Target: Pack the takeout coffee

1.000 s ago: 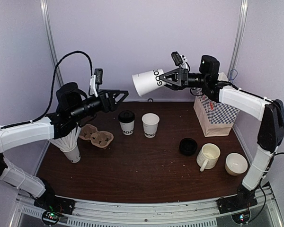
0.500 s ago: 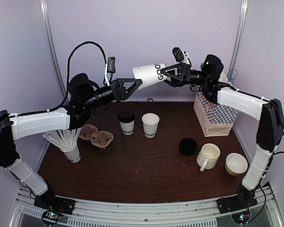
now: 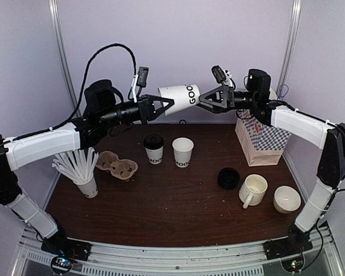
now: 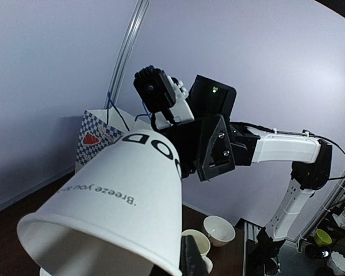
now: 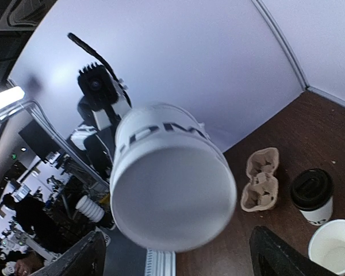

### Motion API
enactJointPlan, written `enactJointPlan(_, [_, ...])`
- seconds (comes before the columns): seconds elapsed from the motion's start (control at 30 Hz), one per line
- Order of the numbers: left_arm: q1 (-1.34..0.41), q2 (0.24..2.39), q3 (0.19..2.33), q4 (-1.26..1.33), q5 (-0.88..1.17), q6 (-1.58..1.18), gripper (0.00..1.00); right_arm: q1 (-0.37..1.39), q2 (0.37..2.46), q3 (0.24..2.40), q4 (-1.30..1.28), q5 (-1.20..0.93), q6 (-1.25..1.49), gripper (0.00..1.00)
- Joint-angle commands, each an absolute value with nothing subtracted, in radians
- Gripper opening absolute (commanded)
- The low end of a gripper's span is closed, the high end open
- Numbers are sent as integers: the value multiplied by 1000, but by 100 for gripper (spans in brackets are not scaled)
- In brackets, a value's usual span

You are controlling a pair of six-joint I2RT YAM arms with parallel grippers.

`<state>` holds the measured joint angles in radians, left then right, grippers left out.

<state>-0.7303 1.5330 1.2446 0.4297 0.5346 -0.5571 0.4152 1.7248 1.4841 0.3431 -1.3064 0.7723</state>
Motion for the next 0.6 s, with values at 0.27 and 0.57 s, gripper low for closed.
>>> enactJointPlan(0.27, [-782,1568,1721,-919,246,3,0,369,1523,1490,-937,-649,-505,81])
enactJointPlan(0.57, [-886,1718,1888,-1264,134,120,0,359,1524,1439,-1028,-534,-632,78])
